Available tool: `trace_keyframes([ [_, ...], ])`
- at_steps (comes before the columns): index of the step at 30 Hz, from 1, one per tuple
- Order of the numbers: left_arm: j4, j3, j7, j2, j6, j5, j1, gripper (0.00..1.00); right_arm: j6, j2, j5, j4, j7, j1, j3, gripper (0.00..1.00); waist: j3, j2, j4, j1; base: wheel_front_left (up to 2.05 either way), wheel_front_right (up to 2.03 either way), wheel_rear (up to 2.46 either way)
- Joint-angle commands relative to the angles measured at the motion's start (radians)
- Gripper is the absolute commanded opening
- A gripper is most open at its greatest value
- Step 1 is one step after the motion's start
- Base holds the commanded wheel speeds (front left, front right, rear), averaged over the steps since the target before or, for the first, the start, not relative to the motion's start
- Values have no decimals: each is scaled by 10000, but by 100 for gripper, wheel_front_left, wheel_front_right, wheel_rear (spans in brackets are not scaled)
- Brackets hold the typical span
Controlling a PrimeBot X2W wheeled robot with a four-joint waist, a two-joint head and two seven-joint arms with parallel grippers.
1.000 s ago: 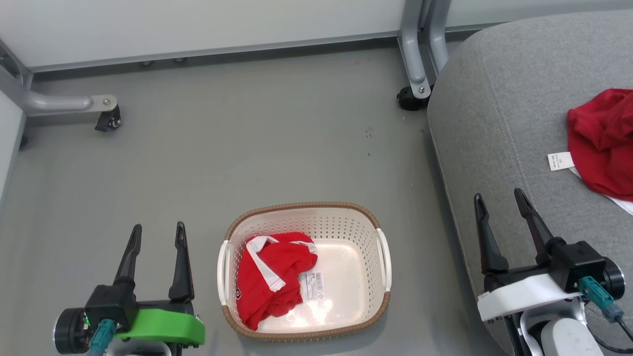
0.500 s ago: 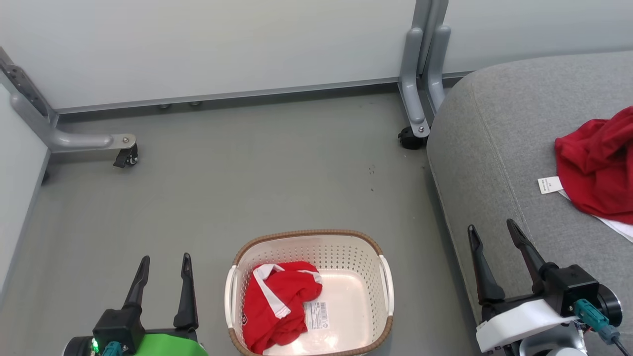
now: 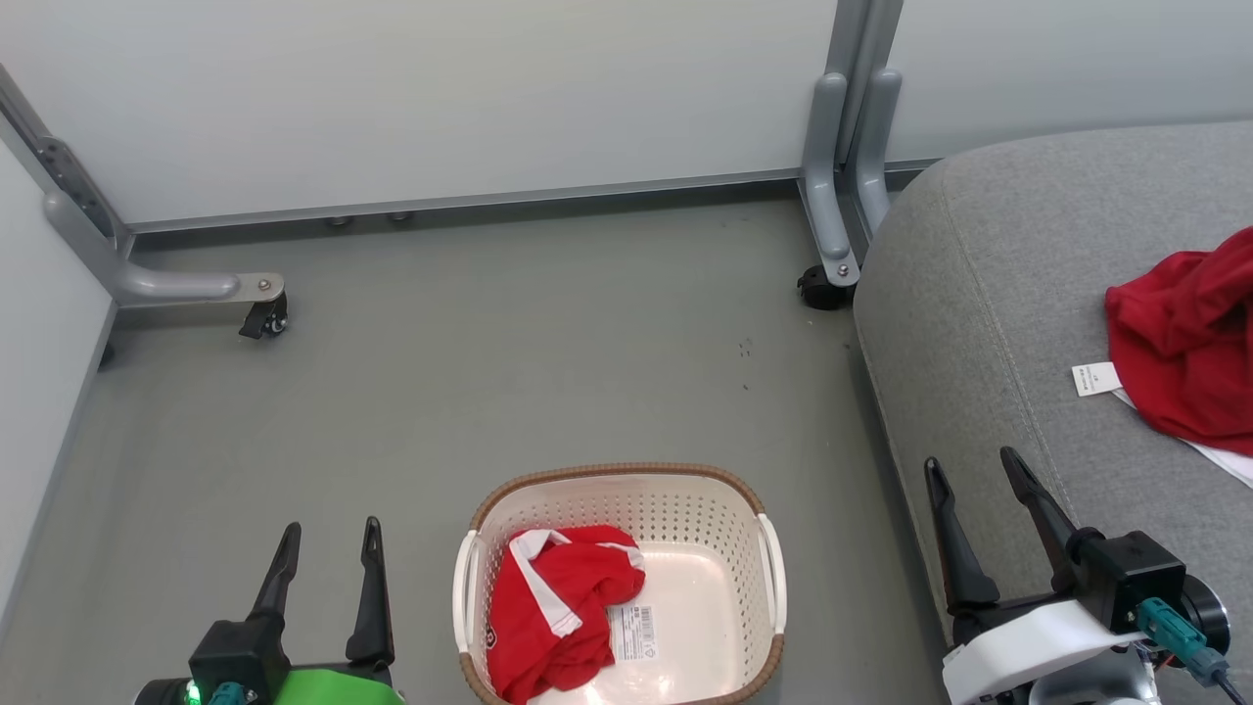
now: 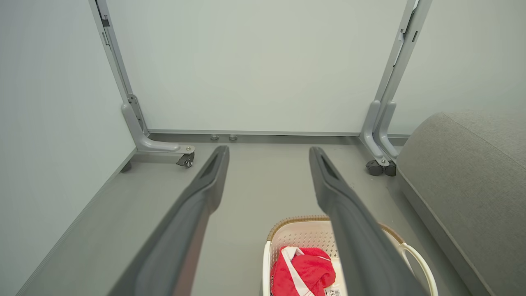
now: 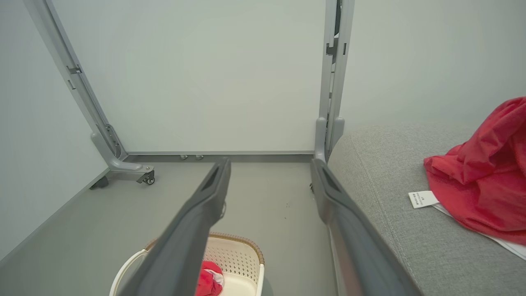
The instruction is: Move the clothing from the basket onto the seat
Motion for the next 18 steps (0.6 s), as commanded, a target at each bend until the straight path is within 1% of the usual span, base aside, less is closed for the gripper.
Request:
trace_keyframes([
  [1, 50, 5, -7, -1, -43, -13, -30, 100, -1, -18, 24, -2, 45, 0, -20, 100, 2, 0, 37, 1, 0, 0, 0],
  [13, 43, -113, -7, -1, 25, -46, -158, 100, -1, -17, 34, -6, 31, -58, -10, 100, 57, 0, 101, 1, 0, 0, 0],
  [18, 63, -175, -7, -1, -18, 191, -359, 100, 1, -17, 49, -48, 8, -178, -12, 100, 226, 0, 114, 1, 0, 0, 0],
])
